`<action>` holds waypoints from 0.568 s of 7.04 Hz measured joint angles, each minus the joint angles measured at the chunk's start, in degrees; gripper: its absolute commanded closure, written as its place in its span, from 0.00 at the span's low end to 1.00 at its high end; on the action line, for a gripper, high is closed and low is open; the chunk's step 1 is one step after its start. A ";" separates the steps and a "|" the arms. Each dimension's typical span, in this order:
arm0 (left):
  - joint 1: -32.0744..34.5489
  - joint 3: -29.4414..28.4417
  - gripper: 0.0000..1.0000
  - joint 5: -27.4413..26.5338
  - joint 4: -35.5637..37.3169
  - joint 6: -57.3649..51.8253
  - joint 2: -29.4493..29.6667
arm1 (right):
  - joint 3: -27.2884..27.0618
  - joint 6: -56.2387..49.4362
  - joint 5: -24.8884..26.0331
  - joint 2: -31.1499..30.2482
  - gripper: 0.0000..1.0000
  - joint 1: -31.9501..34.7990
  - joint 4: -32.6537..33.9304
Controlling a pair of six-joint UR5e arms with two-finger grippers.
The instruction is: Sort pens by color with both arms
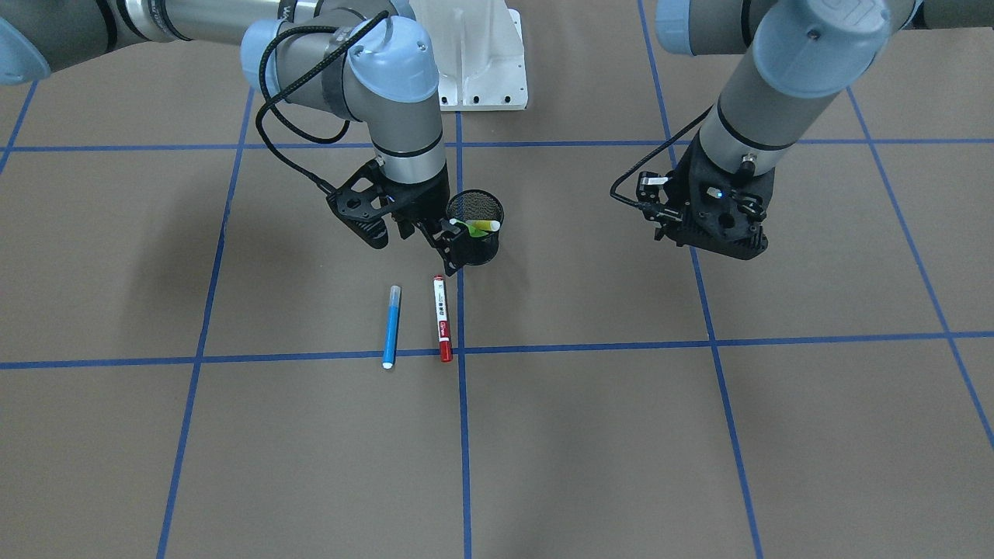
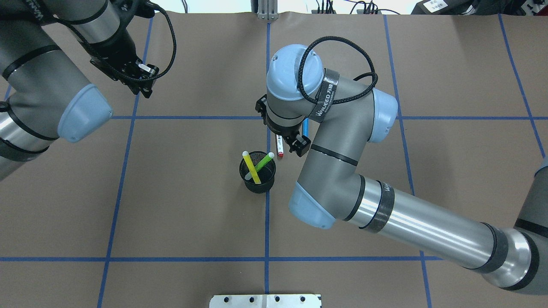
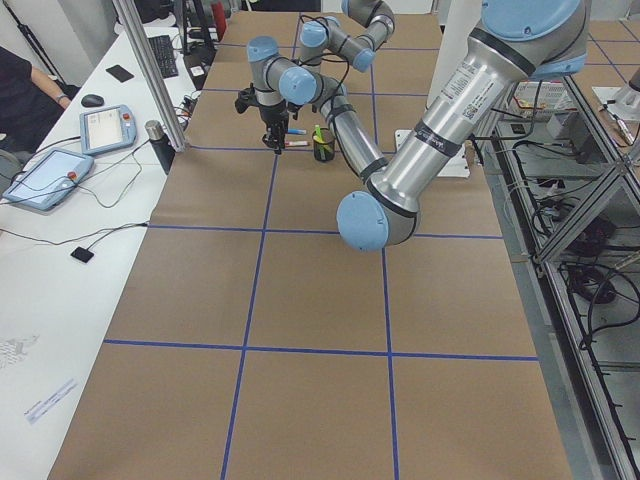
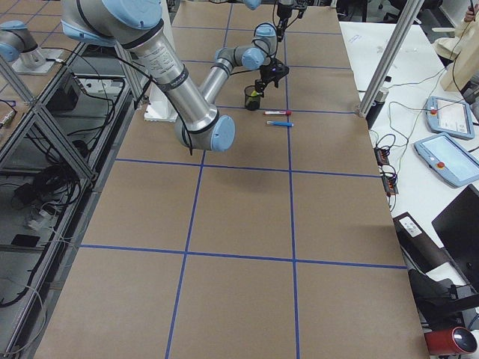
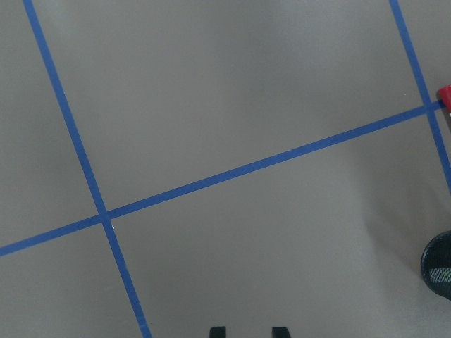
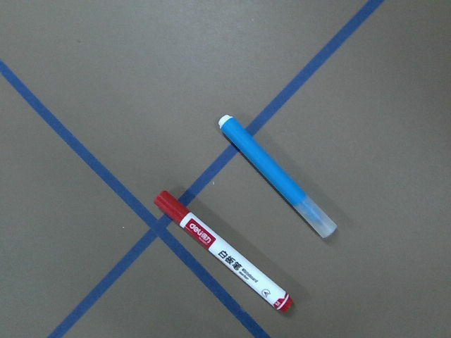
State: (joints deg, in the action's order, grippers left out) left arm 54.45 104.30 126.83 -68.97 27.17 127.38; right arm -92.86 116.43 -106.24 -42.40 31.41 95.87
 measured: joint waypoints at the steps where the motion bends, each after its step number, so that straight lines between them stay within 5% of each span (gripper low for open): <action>1: 0.16 0.49 0.65 0.00 0.69 -0.07 -0.09 | -0.14 0.83 -0.59 0.07 0.07 -1.28 0.33; 4: 0.22 1.22 0.65 0.00 1.92 -0.10 -0.11 | 0.47 2.34 -2.12 0.55 0.20 -2.10 -0.33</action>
State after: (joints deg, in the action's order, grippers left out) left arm 54.67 105.51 126.83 -67.06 27.07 127.26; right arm -92.40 118.77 -108.36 -41.85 29.31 95.54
